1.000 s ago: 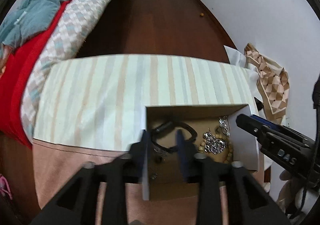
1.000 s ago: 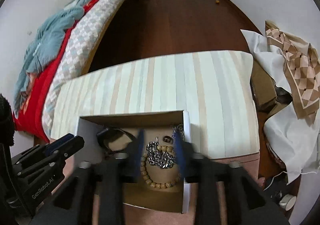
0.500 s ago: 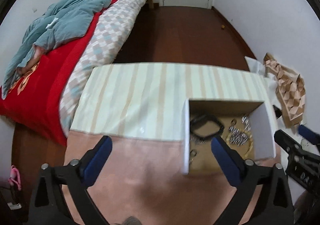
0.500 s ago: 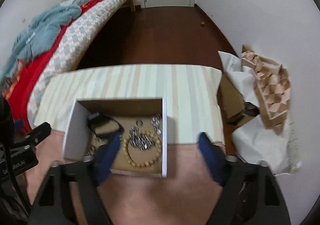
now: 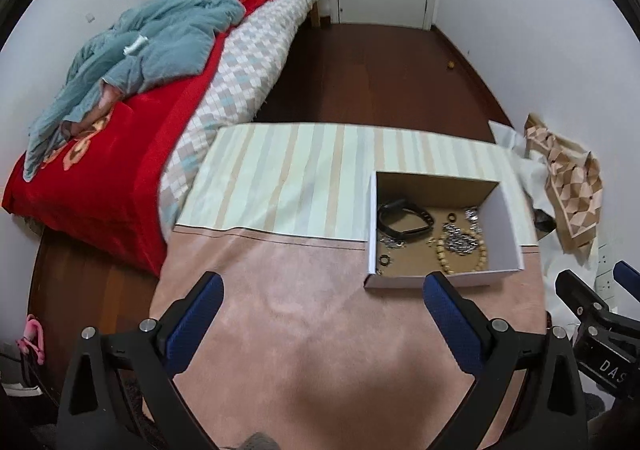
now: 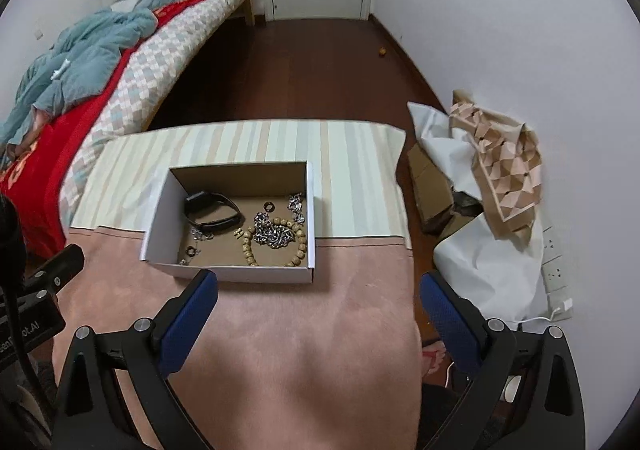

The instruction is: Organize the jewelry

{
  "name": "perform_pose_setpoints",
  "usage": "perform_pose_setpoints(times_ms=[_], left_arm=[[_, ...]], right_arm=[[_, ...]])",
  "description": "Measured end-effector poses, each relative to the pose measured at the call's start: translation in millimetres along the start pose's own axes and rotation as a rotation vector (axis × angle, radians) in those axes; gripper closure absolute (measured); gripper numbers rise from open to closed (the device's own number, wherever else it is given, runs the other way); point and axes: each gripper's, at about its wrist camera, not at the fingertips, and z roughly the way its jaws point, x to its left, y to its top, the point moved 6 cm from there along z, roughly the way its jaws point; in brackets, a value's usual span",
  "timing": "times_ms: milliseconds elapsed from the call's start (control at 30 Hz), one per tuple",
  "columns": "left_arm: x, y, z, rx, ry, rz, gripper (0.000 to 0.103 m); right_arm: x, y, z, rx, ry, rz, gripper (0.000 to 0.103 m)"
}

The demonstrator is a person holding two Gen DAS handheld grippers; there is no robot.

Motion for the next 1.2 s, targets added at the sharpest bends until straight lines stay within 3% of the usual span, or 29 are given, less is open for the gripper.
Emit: perform_pose_setpoints(times_ms=[600, 933, 1200], left_arm=[[10.0, -24.4, -164.1, -0.196, -0.036, -0.006, 0.001], [18.4, -27.1, -206.7, -0.227, -0.058, -0.023, 0.001], [17.4, -28.5, -212.4, -0.217, -0.074, -0.009, 0.001]], right_arm=[[-8.8, -26.0, -188.6, -0.227, 0.016, -0.005, 0.001], [-10.6, -32.3, -254.5, -0.303, 0.04, 0.01, 0.001], [-10.0, -31.6, -261.8, -0.292, 0.042, 0.011, 0.001]])
